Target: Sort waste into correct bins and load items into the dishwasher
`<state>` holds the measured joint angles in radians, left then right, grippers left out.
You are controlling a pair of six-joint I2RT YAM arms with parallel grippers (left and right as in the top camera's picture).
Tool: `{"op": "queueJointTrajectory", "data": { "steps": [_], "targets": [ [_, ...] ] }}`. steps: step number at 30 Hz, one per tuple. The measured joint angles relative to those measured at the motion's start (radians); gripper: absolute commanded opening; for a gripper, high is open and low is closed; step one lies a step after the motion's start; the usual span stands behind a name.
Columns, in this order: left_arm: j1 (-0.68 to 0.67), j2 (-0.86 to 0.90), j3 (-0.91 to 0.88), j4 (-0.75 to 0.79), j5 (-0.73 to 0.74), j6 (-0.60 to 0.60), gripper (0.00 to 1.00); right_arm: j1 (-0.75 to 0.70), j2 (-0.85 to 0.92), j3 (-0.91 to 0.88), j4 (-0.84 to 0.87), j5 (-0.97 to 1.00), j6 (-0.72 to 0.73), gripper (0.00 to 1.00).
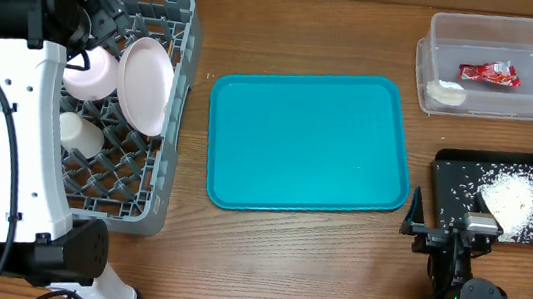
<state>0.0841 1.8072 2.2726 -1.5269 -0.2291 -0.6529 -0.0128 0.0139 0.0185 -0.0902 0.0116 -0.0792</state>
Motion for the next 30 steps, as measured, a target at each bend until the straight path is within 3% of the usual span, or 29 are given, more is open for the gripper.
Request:
{"op": "queueJointTrajectory", "data": {
  "steps": [21,30],
  "targets": [
    [0.000,0.000,0.000,-0.003,0.000,0.010,1.00,0.000,0.000,0.000,0.000,0.000,0.000,1.00],
    [-0.024,-0.005,-0.066,-0.089,-0.038,0.048,1.00,0.000,0.000,0.000,0.001,0.001,0.000,1.00]
  ]
}}
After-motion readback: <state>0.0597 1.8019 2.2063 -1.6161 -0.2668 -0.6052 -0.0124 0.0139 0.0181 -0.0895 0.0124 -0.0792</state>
